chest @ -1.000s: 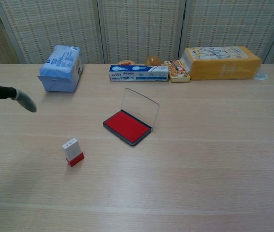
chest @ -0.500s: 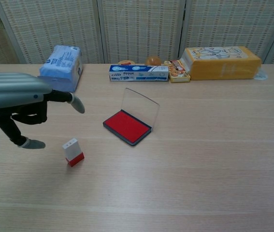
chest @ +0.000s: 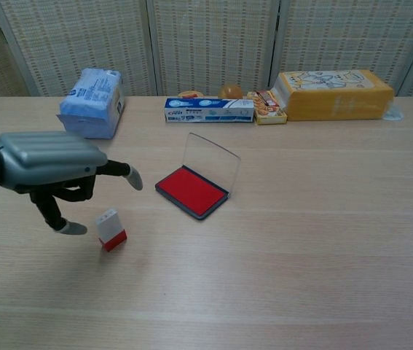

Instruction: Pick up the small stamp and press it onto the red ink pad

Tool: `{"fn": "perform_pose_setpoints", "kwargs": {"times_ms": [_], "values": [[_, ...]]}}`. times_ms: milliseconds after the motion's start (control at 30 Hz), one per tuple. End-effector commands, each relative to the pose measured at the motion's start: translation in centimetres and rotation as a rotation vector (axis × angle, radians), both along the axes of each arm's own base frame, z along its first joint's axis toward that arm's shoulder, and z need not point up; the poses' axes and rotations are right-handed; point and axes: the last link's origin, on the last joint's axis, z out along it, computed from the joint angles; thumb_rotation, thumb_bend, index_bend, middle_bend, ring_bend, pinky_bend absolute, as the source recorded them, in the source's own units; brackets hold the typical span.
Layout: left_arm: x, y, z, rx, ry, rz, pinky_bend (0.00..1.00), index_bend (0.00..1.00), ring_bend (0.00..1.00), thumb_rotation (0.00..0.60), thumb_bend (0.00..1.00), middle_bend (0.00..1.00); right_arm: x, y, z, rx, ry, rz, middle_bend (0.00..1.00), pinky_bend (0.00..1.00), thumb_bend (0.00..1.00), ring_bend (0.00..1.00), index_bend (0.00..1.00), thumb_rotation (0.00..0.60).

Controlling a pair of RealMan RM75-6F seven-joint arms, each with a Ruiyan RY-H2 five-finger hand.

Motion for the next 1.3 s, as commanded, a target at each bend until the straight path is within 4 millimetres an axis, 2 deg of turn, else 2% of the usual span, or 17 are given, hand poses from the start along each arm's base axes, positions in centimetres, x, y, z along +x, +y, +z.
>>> {"fn": "perform_pose_setpoints", "kwargs": {"times_ms": [33, 400, 900, 1300], "values": [[-0.2, 0.0, -0.4, -0.006, 0.008, -0.004, 0.94, 0.21, 1.0, 0.6, 0.29, 1.0, 0.0, 0.0, -0.1, 0.0, 0.001, -0.001, 0.0, 0.0, 0.25, 0.0, 0.0, 0.6], [-0.4, 1.0, -1.4, -0.018, 0.03, -0.026, 0.94, 0.25, 1.0, 0.6, 0.29, 1.0, -0.1, 0.0, -0.1, 0.003, 0.004, -0.006, 0.0, 0.0, 0.25, 0.0, 0.0, 0.6], [-1.8, 2.4, -2.3, -0.018, 0.05, -0.018, 0.94, 0.31, 1.0, 0.6, 0.29, 1.0, -0.2, -0.3, -0.2, -0.001, 0.008, -0.029, 0.0, 0.0, 0.25, 0.0, 0.0, 0.6], [-1.9, 2.3, -3.2, -0.032, 0.059, -0.029, 0.94, 0.34, 1.0, 0.6, 0.29, 1.0, -0.3, -0.4, -0.2, -0.003, 0.008, -0.033, 0.0, 0.0, 0.25, 0.0, 0.0, 0.6]]}}
